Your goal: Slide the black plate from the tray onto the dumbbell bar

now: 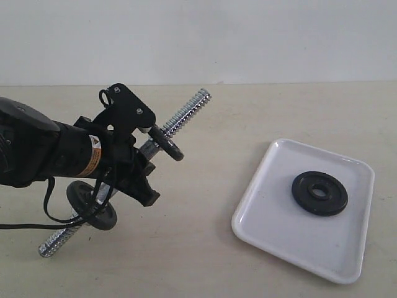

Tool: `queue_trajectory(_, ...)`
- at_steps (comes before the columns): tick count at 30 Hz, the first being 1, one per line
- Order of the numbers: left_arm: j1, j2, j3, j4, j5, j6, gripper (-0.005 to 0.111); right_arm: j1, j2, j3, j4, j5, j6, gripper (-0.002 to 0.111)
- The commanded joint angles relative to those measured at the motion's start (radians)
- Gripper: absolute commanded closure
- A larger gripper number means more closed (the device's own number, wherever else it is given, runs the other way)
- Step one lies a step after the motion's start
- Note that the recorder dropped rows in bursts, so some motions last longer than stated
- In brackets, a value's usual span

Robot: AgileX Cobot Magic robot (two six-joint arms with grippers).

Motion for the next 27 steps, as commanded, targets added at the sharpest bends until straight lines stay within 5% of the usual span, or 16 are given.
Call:
queue_trajectory(1, -0.001, -0.063, -0.045, 0.014, 0.044, 0.006, 0.102, 0.095, -0.004, -0.007, 0.004, 0.25, -0.159, 0.109)
queue_trajectory(11, -0.001, -0.063, -0.045, 0.014, 0.044, 0.006, 0.102, 0.141, -0.004, -0.048, 0.191, 0.278, 0.183, 0.109)
queue_trajectory(27, -0.001, -0.063, -0.045, 0.014, 0.044, 0.002, 0.102, 0.141, -0.004, -0.094, 0.851, 0.471, 0.113, 0.109)
